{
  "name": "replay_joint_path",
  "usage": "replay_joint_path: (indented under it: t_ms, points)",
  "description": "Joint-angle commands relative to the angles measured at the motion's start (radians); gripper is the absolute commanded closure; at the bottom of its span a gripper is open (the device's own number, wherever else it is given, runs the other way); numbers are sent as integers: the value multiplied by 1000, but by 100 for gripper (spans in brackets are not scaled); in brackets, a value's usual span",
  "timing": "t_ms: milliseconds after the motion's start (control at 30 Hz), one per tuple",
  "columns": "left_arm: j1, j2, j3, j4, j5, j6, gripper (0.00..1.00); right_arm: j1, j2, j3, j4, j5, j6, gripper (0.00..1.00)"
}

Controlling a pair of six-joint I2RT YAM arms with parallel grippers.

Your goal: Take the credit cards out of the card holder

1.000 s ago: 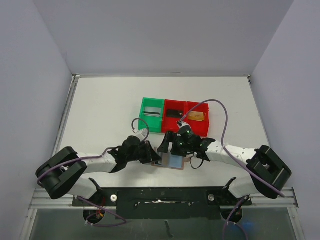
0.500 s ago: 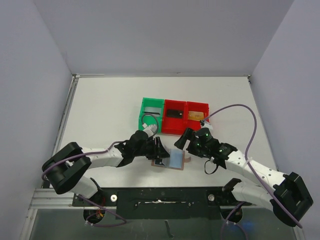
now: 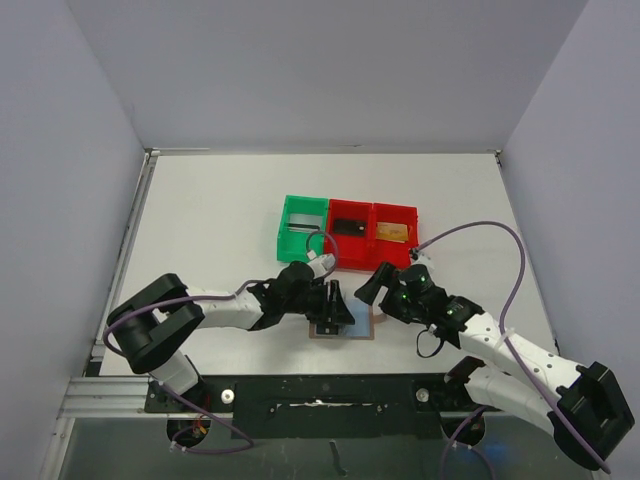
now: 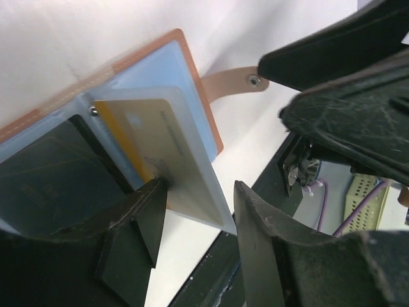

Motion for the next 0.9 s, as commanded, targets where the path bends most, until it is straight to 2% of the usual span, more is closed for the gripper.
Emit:
replay_joint_path:
  t_ms: [0,267,633,867]
  points:
    - [-15,-17,25,63,31,12,55,-10,-25,-3,62,-6,20,14]
    - [-14,-41,11,51,39,31,52,-11,-5,3,85,-30,17,18]
    - [-15,-32,55,95,153,33,51,-12,-20,-5,81,-28,18,25]
    - [-12,-126,-31,52,30,27,52,-11,2,-15,119,-57,10,41]
